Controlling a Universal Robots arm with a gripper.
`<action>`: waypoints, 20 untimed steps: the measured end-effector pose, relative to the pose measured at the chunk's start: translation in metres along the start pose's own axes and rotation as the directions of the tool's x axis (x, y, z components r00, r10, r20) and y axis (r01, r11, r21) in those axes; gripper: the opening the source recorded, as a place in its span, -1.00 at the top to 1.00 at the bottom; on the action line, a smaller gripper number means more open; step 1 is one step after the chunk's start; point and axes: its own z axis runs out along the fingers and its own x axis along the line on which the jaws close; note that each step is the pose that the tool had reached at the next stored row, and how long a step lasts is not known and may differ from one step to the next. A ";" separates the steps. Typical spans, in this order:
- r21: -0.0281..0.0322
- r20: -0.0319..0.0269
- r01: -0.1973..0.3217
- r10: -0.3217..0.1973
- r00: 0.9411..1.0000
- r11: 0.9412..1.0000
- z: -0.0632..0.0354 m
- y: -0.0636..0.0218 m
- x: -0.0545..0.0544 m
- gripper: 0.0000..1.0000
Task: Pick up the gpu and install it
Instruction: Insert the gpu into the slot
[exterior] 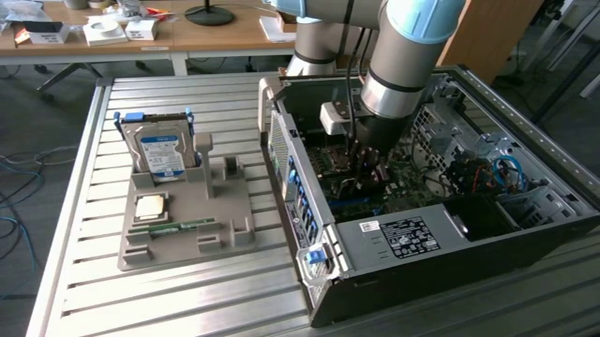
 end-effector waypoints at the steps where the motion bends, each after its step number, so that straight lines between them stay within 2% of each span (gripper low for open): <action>1: 0.000 0.000 0.000 0.000 1.000 1.000 -0.0023 0.0001 0.000 0.33; 13: 0.000 0.000 0.000 0.000 1.000 1.000 -0.0439 0.0008 -0.001 0.33; 20: 0.000 0.000 0.000 0.000 1.000 1.000 -0.0624 0.0012 -0.001 0.33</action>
